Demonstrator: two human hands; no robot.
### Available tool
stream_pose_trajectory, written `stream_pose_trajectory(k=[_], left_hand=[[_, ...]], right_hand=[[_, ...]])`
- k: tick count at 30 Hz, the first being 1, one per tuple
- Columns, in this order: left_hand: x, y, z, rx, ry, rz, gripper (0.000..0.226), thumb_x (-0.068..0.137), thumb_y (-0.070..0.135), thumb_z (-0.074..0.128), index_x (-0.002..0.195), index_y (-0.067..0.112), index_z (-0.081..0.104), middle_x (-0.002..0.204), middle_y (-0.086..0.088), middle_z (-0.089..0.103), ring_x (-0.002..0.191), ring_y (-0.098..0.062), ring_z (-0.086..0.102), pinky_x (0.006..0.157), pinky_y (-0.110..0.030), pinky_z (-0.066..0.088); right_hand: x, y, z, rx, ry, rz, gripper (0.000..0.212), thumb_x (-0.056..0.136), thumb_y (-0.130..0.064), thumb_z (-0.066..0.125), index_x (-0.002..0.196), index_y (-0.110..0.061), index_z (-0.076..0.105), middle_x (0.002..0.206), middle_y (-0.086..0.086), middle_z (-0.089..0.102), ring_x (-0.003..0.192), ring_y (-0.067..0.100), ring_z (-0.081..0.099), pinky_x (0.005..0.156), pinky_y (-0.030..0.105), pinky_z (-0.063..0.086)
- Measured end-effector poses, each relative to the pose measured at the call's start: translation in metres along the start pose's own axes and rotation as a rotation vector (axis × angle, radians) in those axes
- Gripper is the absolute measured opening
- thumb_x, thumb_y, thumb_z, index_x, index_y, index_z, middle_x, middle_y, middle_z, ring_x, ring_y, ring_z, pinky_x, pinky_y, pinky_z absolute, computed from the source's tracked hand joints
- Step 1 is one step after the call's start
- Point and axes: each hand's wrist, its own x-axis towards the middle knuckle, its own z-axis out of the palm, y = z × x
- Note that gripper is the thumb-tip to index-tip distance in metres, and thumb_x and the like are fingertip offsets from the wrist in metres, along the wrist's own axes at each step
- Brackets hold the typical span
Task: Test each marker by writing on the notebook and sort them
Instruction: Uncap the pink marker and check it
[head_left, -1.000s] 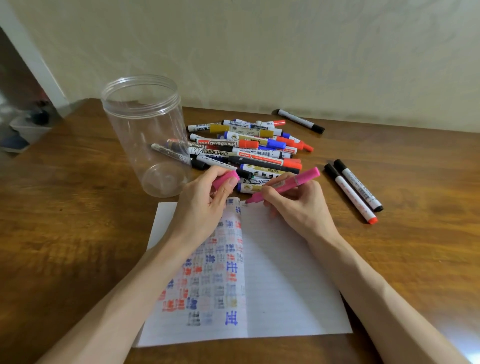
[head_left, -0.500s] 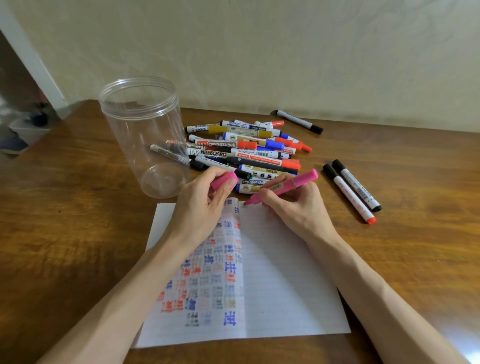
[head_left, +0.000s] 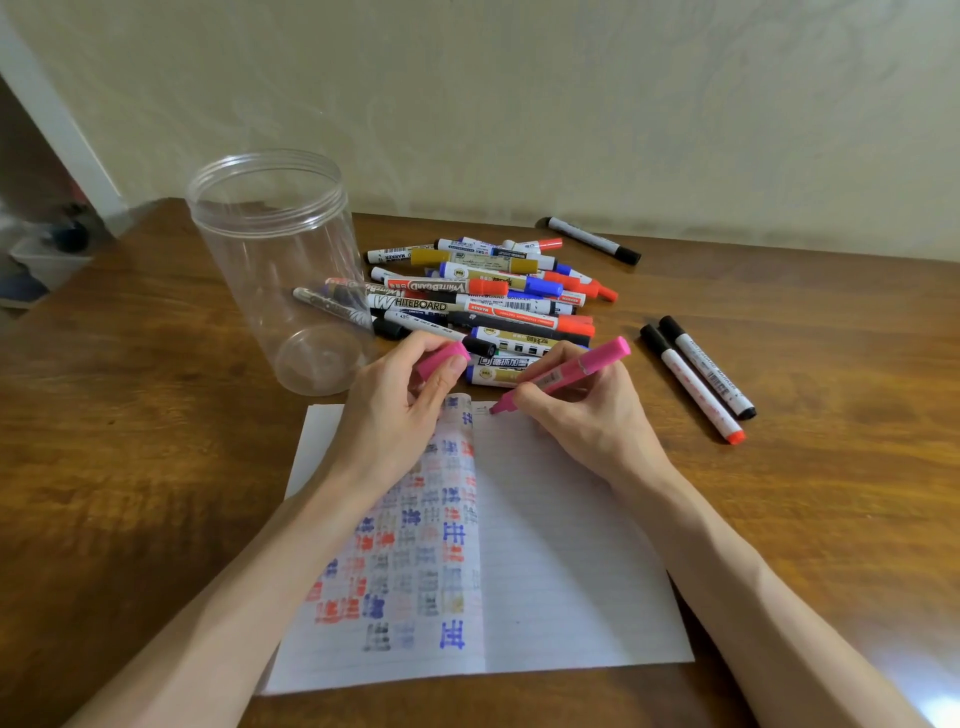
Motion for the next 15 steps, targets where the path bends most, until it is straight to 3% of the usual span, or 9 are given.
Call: stream_pose_trajectory(k=[6, 15], left_hand=[[0.0000, 0.0000, -0.0003, -0.008, -0.009, -0.007, 0.034, 0.101, 0.038, 0.055, 0.126, 0.017, 0.065, 0.094, 0.017, 0.066, 0.084, 0.002, 0.064, 0.065, -0.011, 0.048], [0.0005, -0.0024, -0.0005, -0.005, -0.008, -0.013, 0.031, 0.102, 0.037, 0.057, 0.126, 0.018, 0.065, 0.101, 0.010, 0.070, 0.088, -0.002, 0.068, 0.067, -0.016, 0.053]], right_hand=[[-0.0023, -0.0007, -0.0015, 0.063, -0.034, -0.058, 0.008, 0.089, -0.009, 0.079, 0.094, -0.012, 0.074, 0.090, 0.002, 0.079, 0.069, 0.008, 0.073, 0.064, 0.021, 0.058], [0.0008, 0.0030, 0.0014, -0.021, -0.064, -0.082, 0.010, 0.089, -0.016, 0.082, 0.097, -0.018, 0.075, 0.089, -0.003, 0.079, 0.077, 0.009, 0.075, 0.071, 0.025, 0.062]])
